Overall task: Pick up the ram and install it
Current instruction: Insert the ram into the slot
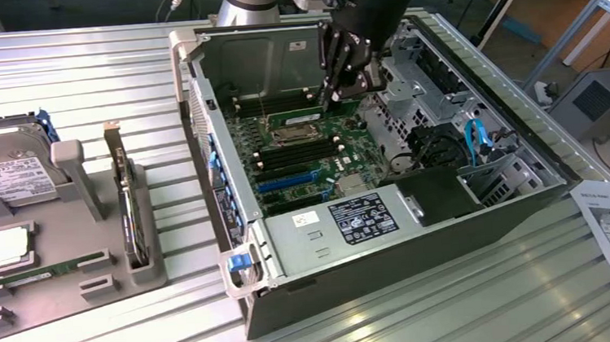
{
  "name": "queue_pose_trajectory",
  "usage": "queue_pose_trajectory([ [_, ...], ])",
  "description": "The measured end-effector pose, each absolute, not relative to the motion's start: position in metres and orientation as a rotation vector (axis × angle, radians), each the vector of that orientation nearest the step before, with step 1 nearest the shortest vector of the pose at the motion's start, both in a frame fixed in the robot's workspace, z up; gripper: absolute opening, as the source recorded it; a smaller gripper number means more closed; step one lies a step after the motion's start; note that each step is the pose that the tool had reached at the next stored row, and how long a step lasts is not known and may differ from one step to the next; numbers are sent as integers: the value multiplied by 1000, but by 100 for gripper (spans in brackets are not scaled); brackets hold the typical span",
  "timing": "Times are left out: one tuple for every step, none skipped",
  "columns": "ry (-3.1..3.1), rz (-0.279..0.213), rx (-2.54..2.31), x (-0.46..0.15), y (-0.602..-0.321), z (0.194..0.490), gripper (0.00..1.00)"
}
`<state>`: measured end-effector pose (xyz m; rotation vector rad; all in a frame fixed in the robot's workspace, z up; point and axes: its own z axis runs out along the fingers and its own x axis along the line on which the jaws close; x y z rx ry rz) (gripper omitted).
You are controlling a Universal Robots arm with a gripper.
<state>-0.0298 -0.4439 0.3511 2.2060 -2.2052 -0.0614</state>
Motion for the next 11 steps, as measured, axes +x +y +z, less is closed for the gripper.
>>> queue_pose_trajectory([
  [-2205,-61,2206,-30,-444,350,12],
  [-2205,-61,2206,-30,-444,348,12],
  [-2205,-61,2206,-30,-444,346,12],
  [-2205,-61,2206,-30,-444,344,12],
  [-2205,-61,2206,-30,-444,343,12],
  [-2205,-61,2206,-30,-444,341,12],
  [-2205,-61,2206,-30,-444,339,12],
  [-2205,-61,2206,-30,-444,337,12],
  [-2205,-61,2206,-30,-444,335,12],
  [-2205,-61,2206,-30,-444,333,12],
  [-2205,-61,2206,-30,-444,331,12],
])
